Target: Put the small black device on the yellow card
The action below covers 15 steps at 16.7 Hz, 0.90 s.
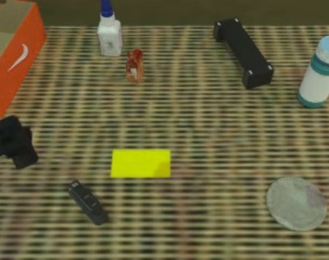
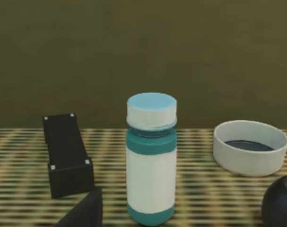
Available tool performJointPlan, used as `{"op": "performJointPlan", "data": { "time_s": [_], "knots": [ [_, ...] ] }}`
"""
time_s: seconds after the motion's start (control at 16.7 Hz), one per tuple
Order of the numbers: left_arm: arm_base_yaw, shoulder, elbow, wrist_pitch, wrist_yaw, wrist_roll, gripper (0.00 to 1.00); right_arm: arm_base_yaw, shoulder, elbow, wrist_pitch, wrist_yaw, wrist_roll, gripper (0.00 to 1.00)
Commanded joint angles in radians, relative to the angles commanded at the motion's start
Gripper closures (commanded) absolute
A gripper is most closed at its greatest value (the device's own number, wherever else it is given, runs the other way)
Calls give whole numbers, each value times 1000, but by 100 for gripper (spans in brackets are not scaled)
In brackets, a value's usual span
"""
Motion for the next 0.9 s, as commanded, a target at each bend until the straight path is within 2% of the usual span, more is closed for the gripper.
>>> {"op": "performJointPlan", "data": {
  "time_s": [0.3, 0.54, 0.72, 0.9],
  "knots": [
    [-123, 509, 320, -302, -3, -317, 0, 0, 0, 0, 0, 0, 0, 0],
    [-205, 814, 538, -497, -2, -531, 0, 0, 0, 0, 0, 0, 0, 0],
    [-247, 963, 657, -594, -1, -642, 0, 0, 0, 0, 0, 0, 0, 0],
    [-267, 1035, 714, -638, 0, -695, 0, 0, 0, 0, 0, 0, 0, 0]
  ]
}}
